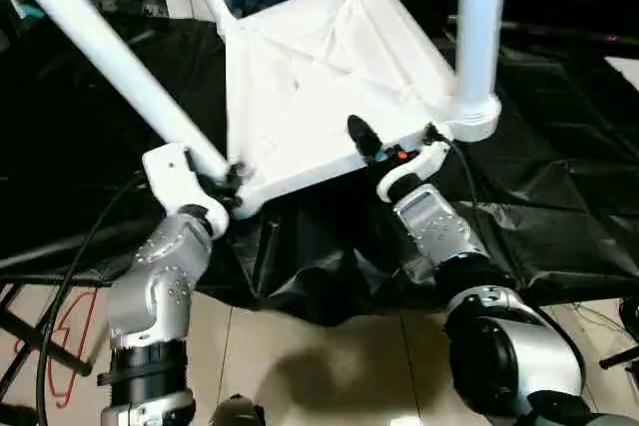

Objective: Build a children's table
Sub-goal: Flip table

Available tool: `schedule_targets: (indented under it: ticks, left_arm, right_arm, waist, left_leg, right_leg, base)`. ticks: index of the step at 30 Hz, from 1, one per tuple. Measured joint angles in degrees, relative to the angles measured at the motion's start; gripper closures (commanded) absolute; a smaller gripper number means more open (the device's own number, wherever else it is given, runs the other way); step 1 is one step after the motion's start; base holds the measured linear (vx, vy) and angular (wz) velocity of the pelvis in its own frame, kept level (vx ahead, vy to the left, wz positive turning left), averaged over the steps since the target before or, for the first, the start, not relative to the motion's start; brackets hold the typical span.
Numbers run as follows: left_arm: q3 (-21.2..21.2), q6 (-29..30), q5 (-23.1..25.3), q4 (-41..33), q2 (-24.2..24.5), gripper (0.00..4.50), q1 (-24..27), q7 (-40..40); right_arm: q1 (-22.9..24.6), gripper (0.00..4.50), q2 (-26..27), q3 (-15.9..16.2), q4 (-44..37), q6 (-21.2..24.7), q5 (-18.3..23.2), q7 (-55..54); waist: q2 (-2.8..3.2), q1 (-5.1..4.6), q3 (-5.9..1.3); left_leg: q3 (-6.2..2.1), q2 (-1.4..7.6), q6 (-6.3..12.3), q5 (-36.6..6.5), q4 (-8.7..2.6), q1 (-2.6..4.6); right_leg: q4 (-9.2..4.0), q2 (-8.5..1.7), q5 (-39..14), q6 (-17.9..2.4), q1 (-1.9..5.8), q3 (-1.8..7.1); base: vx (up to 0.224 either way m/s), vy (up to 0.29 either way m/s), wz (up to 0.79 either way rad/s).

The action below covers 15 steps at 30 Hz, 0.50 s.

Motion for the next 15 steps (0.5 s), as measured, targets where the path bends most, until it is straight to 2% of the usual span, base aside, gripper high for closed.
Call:
schedule_targets:
  ticks: [9, 11, 14, 15]
  left_arm:
    - [-1.37, -0.89, 0.16, -0.19, 0.59, 2.31, 0.95, -0.96]
    - [-1.37, -0.90, 0.17, -0.20, 0.60, 2.31, 0.96, -1.05]
    - [-1.76, -0.97, 0.23, -0.20, 0.94, 2.31, 1.04, -1.39]
    - [-1.86, -0.98, 0.23, -0.20, 1.08, 1.96, 1.04, -1.47]
  right_arm:
    - [-1.13, 1.74, -0.36, -1.51, 2.75, -0.89, -0.10, 0.18]
    - [-1.36, 2.00, -0.49, -1.65, 3.20, -1.02, -0.14, 0.12]
    - [-1.68, 2.14, -0.53, -2.18, 3.72, -1.07, -0.10, -0.12]
    - [-1.82, 2.33, -0.59, -2.30, 3.96, -1.11, -0.12, -0.20]
  waist:
    - [-0.05, -0.09, 0.03]
    - [-0.16, -0.08, 0.07]
    - [-0.30, -0.06, 0.08]
    - [-0.33, -0.07, 0.09]
  left_leg:
    - [0.30, 0.07, -0.02, 0.02, 0.00, 0.01]
    - [0.36, 0.09, -0.02, 0.03, 0.01, 0.01]
    - [0.42, 0.10, 0.01, 0.05, 0.01, 0.01]
    - [0.44, 0.10, 0.02, 0.05, 0.02, 0.01]
  right_leg:
    - [0.00, -0.12, 0.21, -0.18, -0.15, 0.02]
    - [0.00, -0.14, 0.27, -0.17, -0.19, 0.02]
    - [0.00, -0.15, 0.32, -0.17, -0.22, 0.04]
    - [0.00, -0.16, 0.33, -0.17, -0.22, 0.04]
  base:
    - [0.000, 0.000, 0.00]
    - [0.000, 0.000, 0.00]
    - [0.000, 0.000, 0.00]
    - [0.000, 0.000, 0.00]
